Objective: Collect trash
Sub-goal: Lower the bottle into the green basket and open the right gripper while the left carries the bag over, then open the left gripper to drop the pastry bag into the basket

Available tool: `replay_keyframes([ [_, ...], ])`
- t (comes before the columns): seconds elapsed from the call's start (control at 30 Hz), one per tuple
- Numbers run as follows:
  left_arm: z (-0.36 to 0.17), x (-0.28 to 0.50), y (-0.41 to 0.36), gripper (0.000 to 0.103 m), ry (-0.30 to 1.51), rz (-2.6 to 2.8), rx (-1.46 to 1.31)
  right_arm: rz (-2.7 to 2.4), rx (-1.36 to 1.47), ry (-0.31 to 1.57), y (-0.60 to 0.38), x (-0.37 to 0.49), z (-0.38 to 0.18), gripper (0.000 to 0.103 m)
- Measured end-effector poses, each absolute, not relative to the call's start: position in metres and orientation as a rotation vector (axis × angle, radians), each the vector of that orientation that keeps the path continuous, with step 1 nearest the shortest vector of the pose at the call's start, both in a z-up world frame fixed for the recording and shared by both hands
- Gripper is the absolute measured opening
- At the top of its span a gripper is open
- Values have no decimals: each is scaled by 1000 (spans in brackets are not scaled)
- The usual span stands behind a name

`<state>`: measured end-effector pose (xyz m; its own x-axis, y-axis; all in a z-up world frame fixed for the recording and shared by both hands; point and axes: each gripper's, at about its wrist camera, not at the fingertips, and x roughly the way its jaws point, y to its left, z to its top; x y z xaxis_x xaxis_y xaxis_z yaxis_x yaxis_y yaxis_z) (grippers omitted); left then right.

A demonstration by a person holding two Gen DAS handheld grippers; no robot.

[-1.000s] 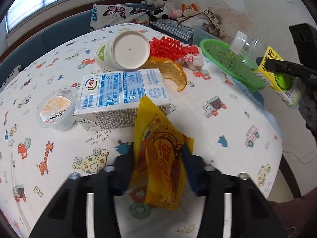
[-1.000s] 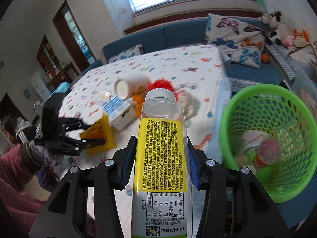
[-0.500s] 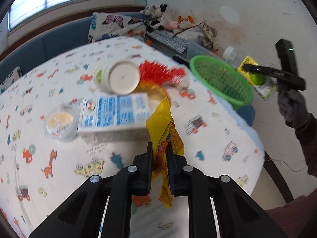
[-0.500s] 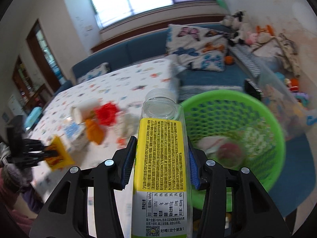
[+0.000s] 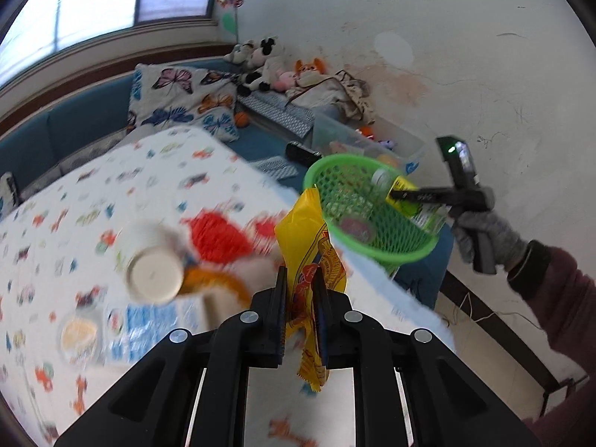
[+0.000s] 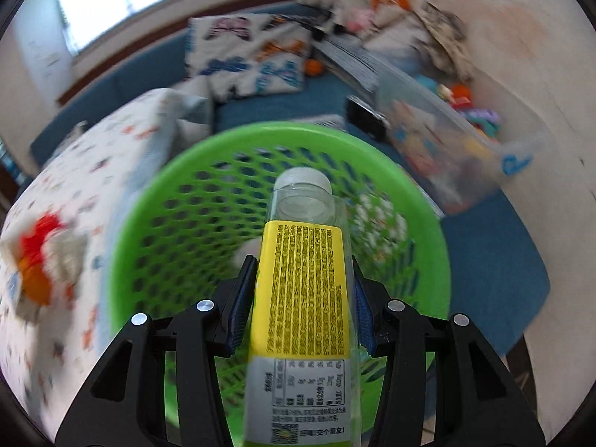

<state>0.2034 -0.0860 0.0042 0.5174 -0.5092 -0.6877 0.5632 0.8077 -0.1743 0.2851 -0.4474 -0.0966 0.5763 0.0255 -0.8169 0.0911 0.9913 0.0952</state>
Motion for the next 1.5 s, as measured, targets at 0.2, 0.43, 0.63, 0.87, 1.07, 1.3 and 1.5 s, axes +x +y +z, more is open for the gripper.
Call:
replay_keyframes([
  [0.2, 13, 235, -131, 13, 790, -680, 106, -122, 143, 987, -457, 295, -112, 48],
  [0.43, 12, 265, -182, 13, 812, -724, 115, -166, 137, 970, -461, 295, -108, 48],
  [0.63, 2, 281, -223, 13, 842, -756, 141, -148, 144, 942, -462, 281, -94, 48],
  [0.87, -22, 297, -267, 13, 910, -786, 157, -122, 141, 917, -464, 253, -78, 55],
  [1.07, -43, 301, -298, 13, 967, -799, 174, -100, 156, 890, -465, 231, -70, 62],
  [1.3, -59, 296, -324, 25, 1010, -825, 159, -110, 165, 851, -468, 205, -63, 65],
  [1.5, -57, 289, -329, 51, 981, -846, 150, -119, 183, 845, -474, 192, -62, 66],
])
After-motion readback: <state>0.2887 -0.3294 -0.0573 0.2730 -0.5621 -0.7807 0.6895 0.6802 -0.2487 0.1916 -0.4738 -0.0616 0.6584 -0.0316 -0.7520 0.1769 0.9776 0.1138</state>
